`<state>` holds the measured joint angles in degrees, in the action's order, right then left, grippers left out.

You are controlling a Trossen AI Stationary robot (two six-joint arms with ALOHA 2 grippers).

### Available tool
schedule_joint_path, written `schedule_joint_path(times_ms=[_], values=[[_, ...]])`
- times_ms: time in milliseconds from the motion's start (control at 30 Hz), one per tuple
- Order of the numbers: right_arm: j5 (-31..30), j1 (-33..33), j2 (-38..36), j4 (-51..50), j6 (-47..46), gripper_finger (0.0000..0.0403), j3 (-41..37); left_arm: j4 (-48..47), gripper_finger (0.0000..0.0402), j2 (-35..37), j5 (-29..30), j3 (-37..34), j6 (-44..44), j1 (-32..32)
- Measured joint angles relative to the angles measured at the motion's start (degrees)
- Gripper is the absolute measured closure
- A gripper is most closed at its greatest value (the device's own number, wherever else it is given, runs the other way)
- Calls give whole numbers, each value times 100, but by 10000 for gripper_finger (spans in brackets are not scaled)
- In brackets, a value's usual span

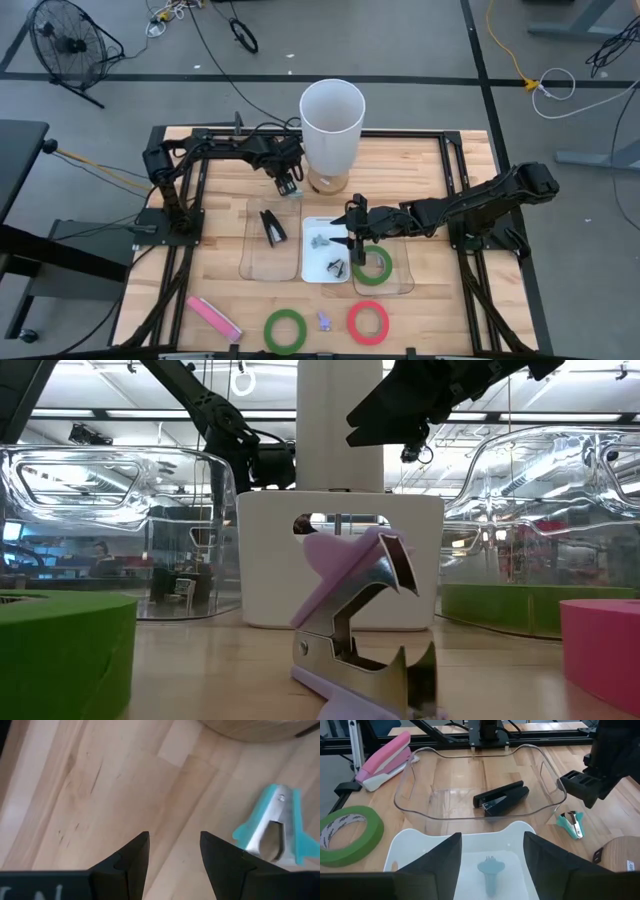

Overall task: Pick and place Stapler, Stapler remover, tape
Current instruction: Put the light blue staple remover into the white bin

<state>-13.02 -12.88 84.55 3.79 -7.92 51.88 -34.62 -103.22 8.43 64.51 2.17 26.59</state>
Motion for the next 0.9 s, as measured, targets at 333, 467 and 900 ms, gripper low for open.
schedule_joint_path(times_ms=[333,467,900], values=[[0,7,0,2,4,191,0,-18,220,336,-461,0,18,1],[0,7,-2,2,-15,191,0,-68,220,348,-870,0,-5,-4],[2,7,-2,2,-23,191,0,-59,220,337,-1242,0,-92,-296]])
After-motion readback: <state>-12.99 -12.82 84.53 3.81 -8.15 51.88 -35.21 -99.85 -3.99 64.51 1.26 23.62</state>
